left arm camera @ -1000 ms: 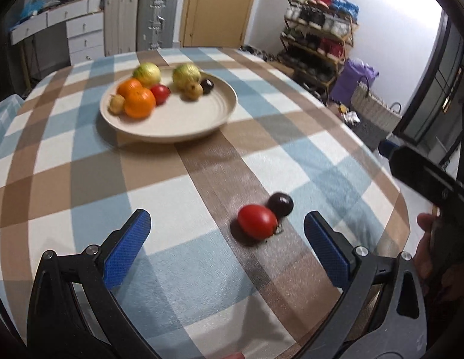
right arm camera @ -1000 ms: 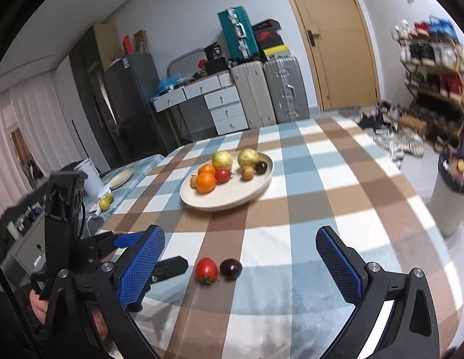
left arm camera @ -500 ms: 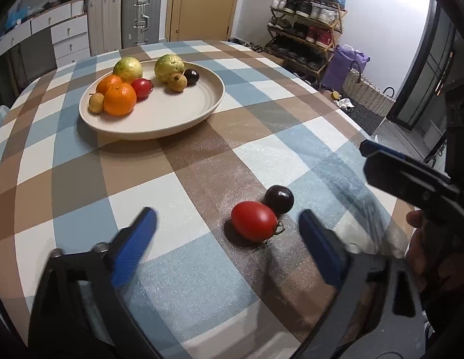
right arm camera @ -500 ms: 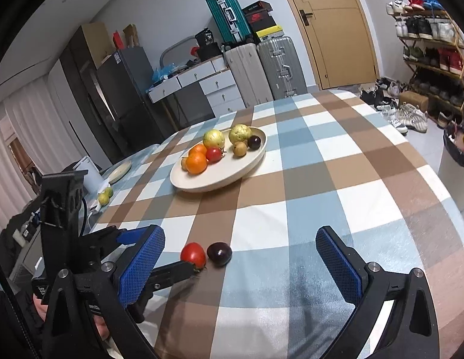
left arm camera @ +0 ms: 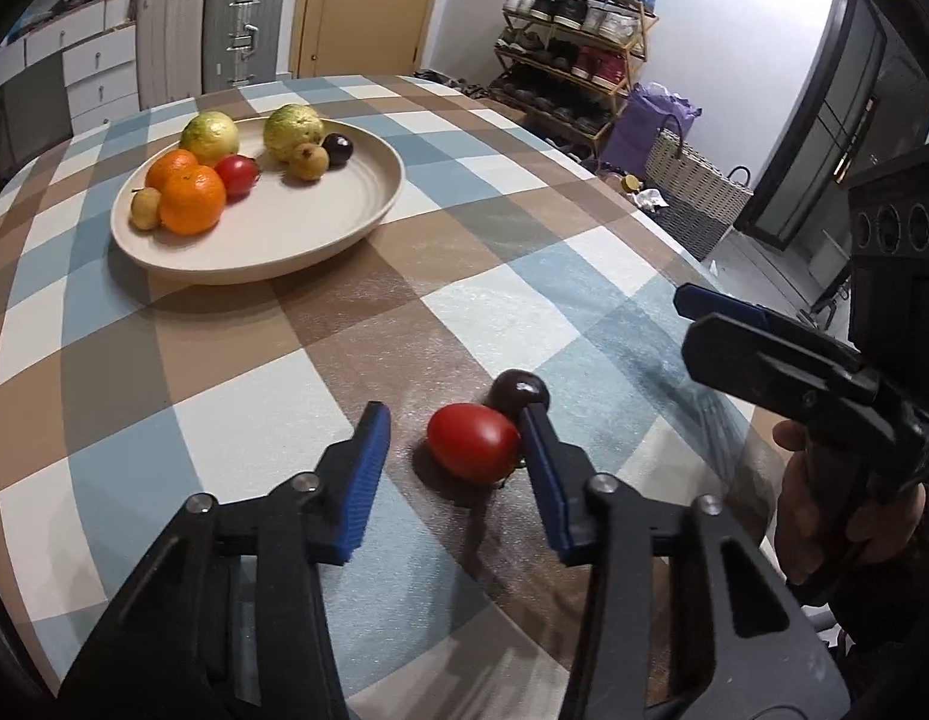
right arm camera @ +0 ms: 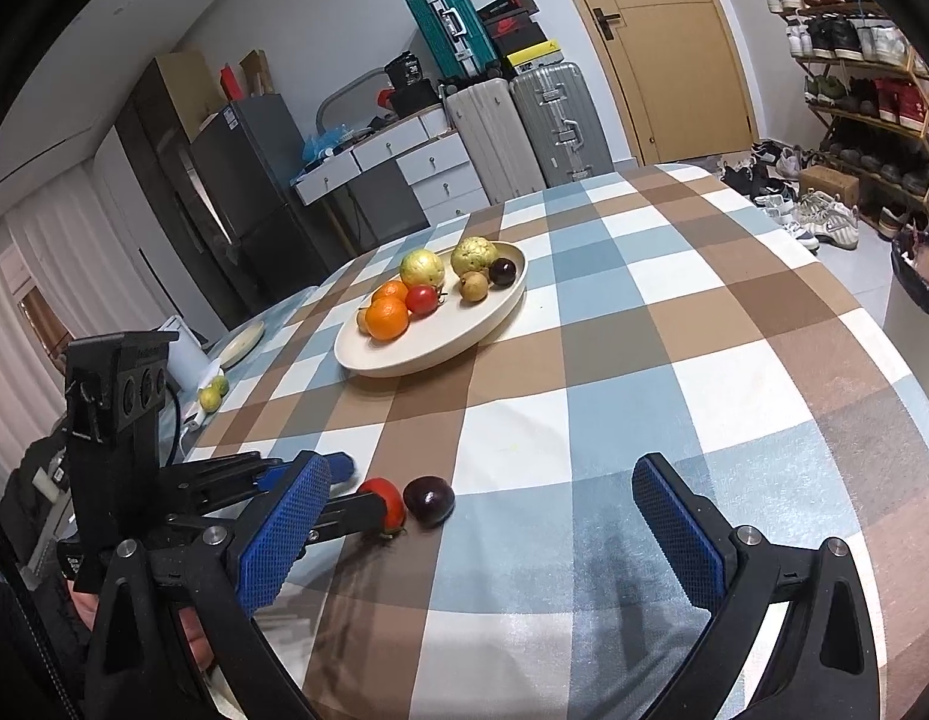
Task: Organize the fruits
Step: 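Close the left gripper on the red tomato, then lift the tomato with the left gripper while the right gripper grasps the dark plum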
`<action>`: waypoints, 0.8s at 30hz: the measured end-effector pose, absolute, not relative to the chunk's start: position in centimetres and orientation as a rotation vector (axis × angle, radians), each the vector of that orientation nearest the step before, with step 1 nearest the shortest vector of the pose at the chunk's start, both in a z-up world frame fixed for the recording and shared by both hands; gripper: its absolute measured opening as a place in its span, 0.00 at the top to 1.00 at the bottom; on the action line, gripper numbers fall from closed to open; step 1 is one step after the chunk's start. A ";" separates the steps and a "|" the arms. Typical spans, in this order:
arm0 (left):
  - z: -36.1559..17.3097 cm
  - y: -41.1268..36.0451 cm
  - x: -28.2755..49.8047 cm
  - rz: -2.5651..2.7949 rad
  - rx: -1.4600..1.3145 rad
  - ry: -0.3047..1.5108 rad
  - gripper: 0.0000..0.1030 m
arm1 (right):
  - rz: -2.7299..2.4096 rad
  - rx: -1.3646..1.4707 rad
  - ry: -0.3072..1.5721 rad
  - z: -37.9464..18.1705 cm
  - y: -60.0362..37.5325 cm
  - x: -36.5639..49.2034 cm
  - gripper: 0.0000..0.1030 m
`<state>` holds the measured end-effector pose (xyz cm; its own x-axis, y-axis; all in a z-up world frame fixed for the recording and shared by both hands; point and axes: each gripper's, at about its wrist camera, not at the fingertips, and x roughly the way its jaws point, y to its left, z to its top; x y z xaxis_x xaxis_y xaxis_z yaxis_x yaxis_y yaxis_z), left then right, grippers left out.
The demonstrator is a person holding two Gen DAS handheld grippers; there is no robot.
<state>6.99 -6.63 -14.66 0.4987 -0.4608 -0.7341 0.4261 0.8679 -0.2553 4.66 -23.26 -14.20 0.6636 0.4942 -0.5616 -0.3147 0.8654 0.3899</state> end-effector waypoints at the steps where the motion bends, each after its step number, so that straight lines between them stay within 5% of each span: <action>1: -14.7 -6.8 7.0 -0.553 -0.042 0.905 0.67 | 0.464 0.268 0.709 -14.2 -23.2 4.6 0.00; 24: -12.3 -1.1 6.4 -0.475 -0.143 0.839 0.71 | 0.514 0.216 0.791 -15.3 -20.9 5.3 0.00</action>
